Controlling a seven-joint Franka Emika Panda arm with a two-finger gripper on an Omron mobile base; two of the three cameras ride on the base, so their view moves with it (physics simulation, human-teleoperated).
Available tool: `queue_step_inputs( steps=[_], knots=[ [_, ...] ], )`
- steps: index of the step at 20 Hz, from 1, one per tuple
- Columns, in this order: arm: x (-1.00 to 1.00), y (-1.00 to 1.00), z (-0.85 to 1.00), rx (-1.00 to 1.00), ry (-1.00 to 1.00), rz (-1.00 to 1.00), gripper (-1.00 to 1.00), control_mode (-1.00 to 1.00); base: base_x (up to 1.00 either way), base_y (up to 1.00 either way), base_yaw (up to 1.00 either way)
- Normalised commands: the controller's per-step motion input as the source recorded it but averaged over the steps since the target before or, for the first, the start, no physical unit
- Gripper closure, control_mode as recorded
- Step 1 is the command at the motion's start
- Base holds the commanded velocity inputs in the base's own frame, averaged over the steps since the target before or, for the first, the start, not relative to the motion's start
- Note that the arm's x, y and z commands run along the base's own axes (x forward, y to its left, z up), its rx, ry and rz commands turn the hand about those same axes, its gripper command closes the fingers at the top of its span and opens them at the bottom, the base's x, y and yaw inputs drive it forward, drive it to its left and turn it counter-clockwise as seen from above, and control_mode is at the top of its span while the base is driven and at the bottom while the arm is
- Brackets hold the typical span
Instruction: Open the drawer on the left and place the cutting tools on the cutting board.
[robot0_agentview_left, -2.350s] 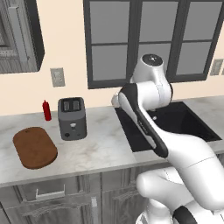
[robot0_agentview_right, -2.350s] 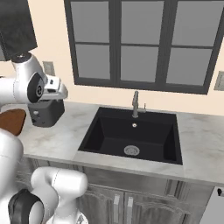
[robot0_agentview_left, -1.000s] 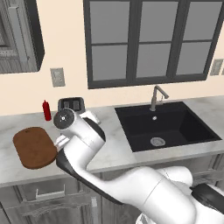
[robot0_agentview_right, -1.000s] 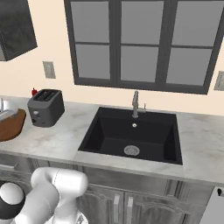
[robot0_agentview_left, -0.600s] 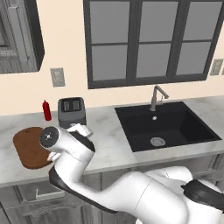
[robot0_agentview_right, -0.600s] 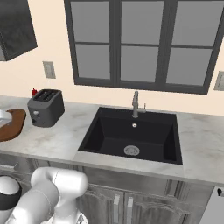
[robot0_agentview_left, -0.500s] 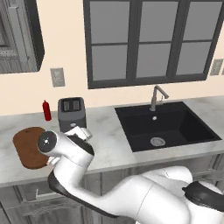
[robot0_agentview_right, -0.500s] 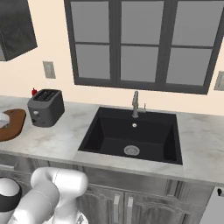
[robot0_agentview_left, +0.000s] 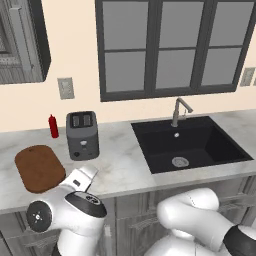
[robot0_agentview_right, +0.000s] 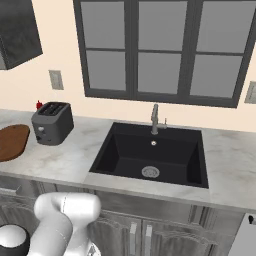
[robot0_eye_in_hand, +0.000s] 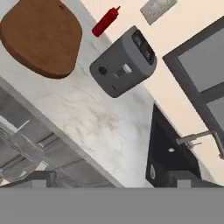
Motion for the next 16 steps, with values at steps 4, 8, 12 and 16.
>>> queue_step_inputs(
  steps=[4,8,12,16],
  knots=[
    [-0.4,0.14,0.0,-0.26,0.0,0.33,-1.0,-1.0,0.0,0.0,0.0],
    [-0.29,0.03,0.0,-0.24,0.0,0.38,-1.0,-1.0,0.0,0.0,0.0],
    [-0.24,0.0,0.0,-0.17,0.0,0.34,-1.0,-1.0,0.0,0.0,0.0],
    [-0.03,0.0,-0.16,-0.1,-0.01,0.33,-1.0,-1.0,0.0,0.0,0.0]
  ],
)
